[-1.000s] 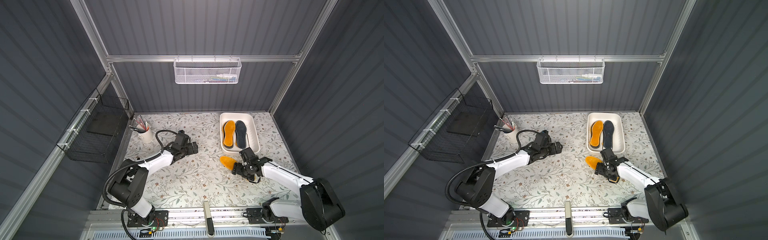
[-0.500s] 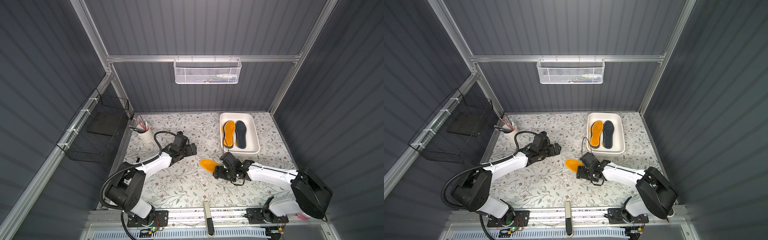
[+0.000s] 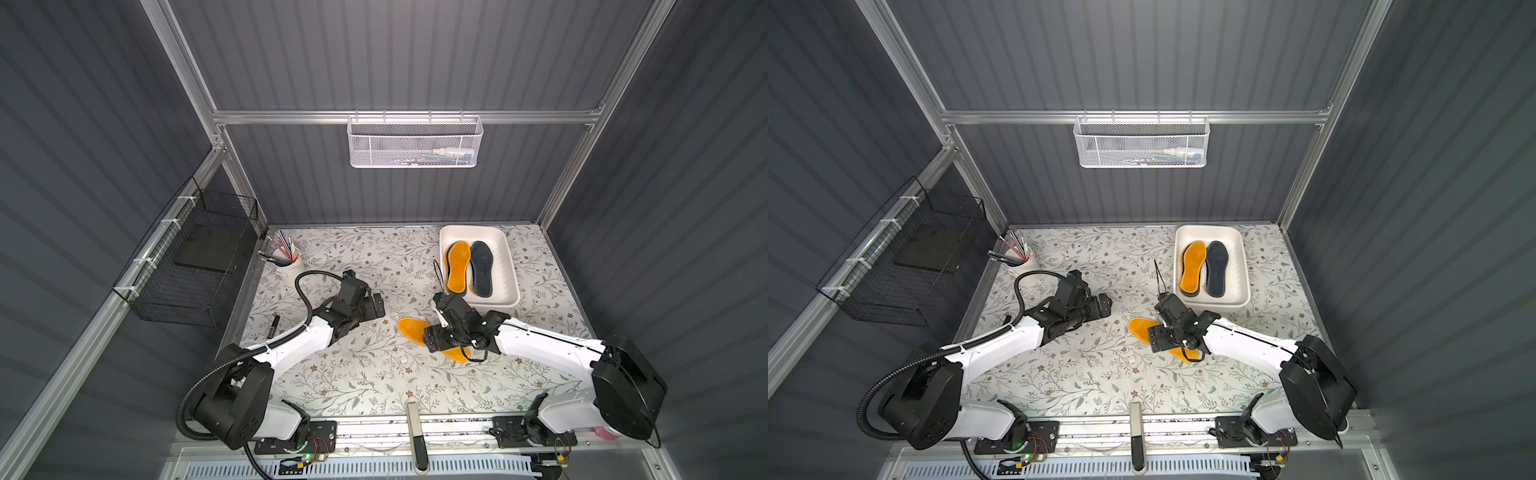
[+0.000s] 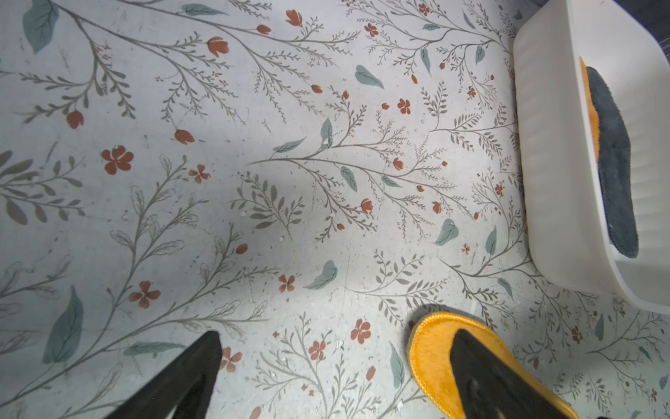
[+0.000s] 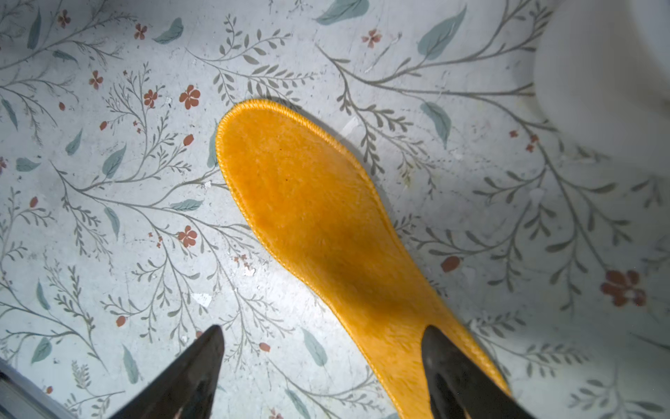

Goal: Put the insoles into the storage box
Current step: Move the insole to the center of the board.

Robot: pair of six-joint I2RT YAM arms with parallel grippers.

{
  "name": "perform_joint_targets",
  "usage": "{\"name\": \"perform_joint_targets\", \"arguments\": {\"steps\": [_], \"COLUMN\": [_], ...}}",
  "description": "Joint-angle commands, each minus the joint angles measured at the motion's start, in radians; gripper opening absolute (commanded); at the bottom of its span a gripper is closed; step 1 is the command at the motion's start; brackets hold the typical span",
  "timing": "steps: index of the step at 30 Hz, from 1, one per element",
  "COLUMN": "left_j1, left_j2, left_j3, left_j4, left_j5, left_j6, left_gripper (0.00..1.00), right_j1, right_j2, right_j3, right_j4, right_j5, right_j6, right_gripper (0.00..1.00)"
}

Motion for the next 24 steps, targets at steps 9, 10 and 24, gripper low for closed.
{"name": "perform_joint_targets", "arguments": {"steps": [9, 10, 24], "left_j1": [0.006, 0.006, 0.006], "left_j2": [0.012, 0.009, -0.054], "left_j3": [-0.006, -0.010, -0.026], "left_j4": [-0.013, -0.012, -0.021], "left_j5": [0.003, 0.000, 0.008], "left_j6": [-0.020, -0.022, -0.022], "left_gripper": [1.00, 1.00, 1.00], "right_j1": [-0.073, -0.076, -0.081], "right_j2": [0.035, 0.037, 0.118], "right_j3": [-0.007, -0.009, -0.005], "right_j4": [0.018, 0.020, 0.036], "right_j5": [0.015, 0.016, 0.053], "right_j6": [-0.151, -0.152, -0.050], "right_gripper": [0.80, 0.79, 0.75]}}
